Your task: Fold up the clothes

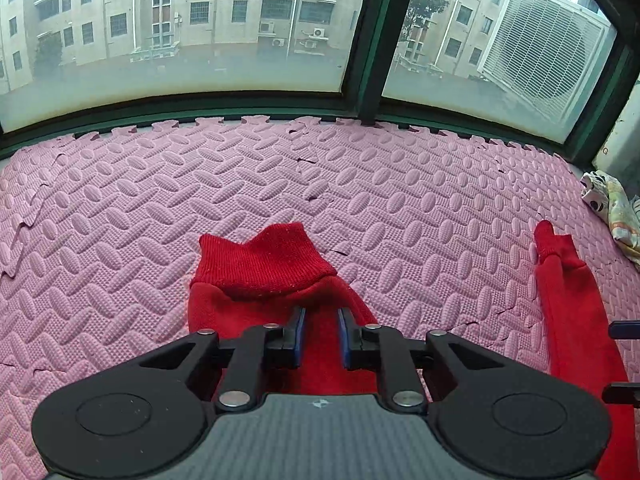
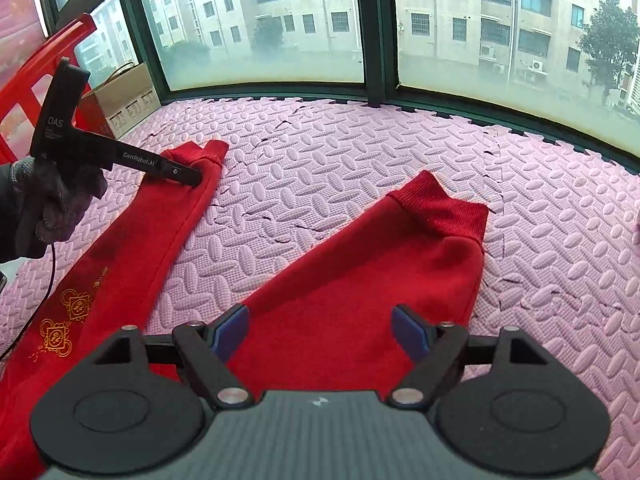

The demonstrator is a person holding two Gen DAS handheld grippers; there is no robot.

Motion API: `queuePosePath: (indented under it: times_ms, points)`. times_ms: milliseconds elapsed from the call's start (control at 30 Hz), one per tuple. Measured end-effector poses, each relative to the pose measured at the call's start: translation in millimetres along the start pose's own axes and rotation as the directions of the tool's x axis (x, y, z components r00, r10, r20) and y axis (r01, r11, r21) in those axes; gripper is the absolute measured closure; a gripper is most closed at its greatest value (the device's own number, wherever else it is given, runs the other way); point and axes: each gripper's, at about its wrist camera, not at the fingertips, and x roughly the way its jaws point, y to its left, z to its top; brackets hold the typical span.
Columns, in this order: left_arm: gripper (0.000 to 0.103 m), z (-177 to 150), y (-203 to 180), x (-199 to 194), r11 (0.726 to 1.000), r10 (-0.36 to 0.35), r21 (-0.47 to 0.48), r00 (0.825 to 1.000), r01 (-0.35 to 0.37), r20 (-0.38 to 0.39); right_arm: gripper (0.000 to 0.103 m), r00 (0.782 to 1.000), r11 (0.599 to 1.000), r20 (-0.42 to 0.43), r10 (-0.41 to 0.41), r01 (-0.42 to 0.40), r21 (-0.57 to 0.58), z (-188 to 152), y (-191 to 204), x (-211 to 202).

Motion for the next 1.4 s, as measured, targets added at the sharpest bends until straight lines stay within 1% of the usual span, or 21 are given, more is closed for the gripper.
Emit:
queuePosePath:
  times_ms: [67, 167, 267, 300, 400, 533, 600, 667, 733, 800, 933, 1033, 1067, 1133, 1167, 1267, 1333, 1367, 1400]
  points:
    - [0.084, 0.2, -1.2, 5.8, 1.0, -0.014, -0.026, 1.0, 0.014, 0.009, 0.023, 1.0, 1.0, -0.004, -0.004, 0.004, -0.002, 7.0, -5.6, 10.1]
    - [0.082, 4.7, -0.9, 11.4, 0.995, -0.062, -0.081, 0.998, 0.064, 0.028, 0.023, 0.999, 0.999, -0.022, -0.041, 0.041, 0.003, 15.0, -16.2, 26.3]
    - [0.082, 6.7, 3.9, 10.3, 0.989, -0.085, -0.117, 0.995, 0.09, 0.043, 0.023, 0.991, 0.991, -0.035, -0.129, 0.13, 0.018, 17.0, -29.4, 37.1]
    - [0.081, 7.2, 7.8, 5.5, 0.986, -0.098, -0.13, 0.994, 0.105, 0.056, 0.023, 0.989, 0.989, -0.037, -0.144, 0.145, 0.026, 16.8, -33.9, 38.9]
    - [0.08, 6.9, 21.1, -13.7, 0.981, -0.112, -0.148, 0.99, 0.125, 0.09, 0.024, 0.989, 0.989, -0.034, -0.142, 0.143, 0.045, 16.1, -41.4, 39.2]
    - [0.082, -0.8, 31.6, -37.0, 0.986, -0.105, -0.118, 0.991, 0.114, 0.079, 0.024, 0.991, 0.991, -0.007, -0.132, 0.132, 0.025, 18.4, -32.3, 30.7]
    - [0.082, -9.2, 31.1, -43.9, 0.992, -0.095, -0.082, 0.993, 0.1, 0.064, 0.023, 0.993, 0.993, -0.007, -0.116, 0.116, 0.014, 18.9, -26.2, 29.7]
    - [0.082, -18.6, 30.4, -45.2, 0.997, -0.058, -0.046, 0.997, 0.06, 0.044, 0.023, 0.993, 0.994, -0.022, -0.112, 0.112, 0.002, 17.8, -20.9, 33.6]
    - [0.082, -24.1, 33.0, -38.0, 0.999, -0.023, -0.045, 1.0, 0.023, 0.006, 0.023, 0.992, 0.992, -0.041, -0.122, 0.122, -0.001, 15.5, -18.6, 38.5]
    - [0.082, -27.7, 36.2, -31.1, 0.998, 0.029, -0.046, 0.999, -0.03, -0.013, 0.023, 0.989, 0.991, -0.046, -0.137, 0.137, -0.004, 13.1, -16.6, 38.0]
    - [0.082, -31.5, 41.1, -43.1, 0.996, 0.024, -0.082, 1.0, -0.024, 0.005, 0.023, 0.99, 0.99, -0.038, -0.137, 0.137, -0.012, 9.9, -11.7, 27.4]
    - [0.081, -36.3, 32.8, -57.6, 0.998, 0.009, -0.068, 1.0, -0.009, 0.008, 0.021, 0.992, 0.992, -0.032, -0.123, 0.123, -0.027, 3.3, -1.6, 14.4]
    - [0.079, -40.5, 28.8, -63.0, 0.998, 0.011, -0.058, 1.0, -0.01, 0.008, 0.021, 0.993, 0.993, -0.035, -0.114, 0.113, -0.027, -0.2, 1.9, 11.2]
    - [0.065, -52.2, 22.4, -72.4, 0.999, 0.03, -0.045, 1.0, -0.03, -0.004, 0.021, 0.994, 0.995, -0.037, -0.101, 0.1, -0.03, -9.1, 10.1, 4.9]
    - [0.063, -58.0, 19.3, -77.0, 0.998, 0.04, -0.039, 0.999, -0.04, -0.01, 0.021, 0.995, 0.995, -0.037, -0.095, 0.094, -0.033, -13.6, 14.6, 1.6]
    - [0.065, -76.6, 10.1, -85.1, 0.996, 0.092, 0.004, 0.996, -0.092, -0.023, 0.021, 0.996, 0.996, -0.037, -0.079, 0.078, -0.04, -26.9, 28.1, -8.6]
    - [0.067, -87.6, 6.9, -88.3, 0.993, 0.117, 0.009, 0.993, -0.117, -0.022, 0.02, 0.997, 0.997, -0.032, -0.073, 0.071, -0.041, -35.5, 37.6, -16.0]
    - [0.071, -92.6, 6.0, -89.7, 0.992, 0.125, 0.006, 0.992, -0.125, -0.022, 0.02, 0.997, 0.997, -0.029, -0.069, 0.068, -0.045, -39.9, 42.6, -19.8]
    - [0.077, -97.0, 4.9, -91.0, 0.991, 0.131, 0.005, 0.991, -0.131, -0.019, 0.02, 0.998, 0.997, -0.025, -0.064, 0.063, -0.046, -43.9, 47.2, -23.4]
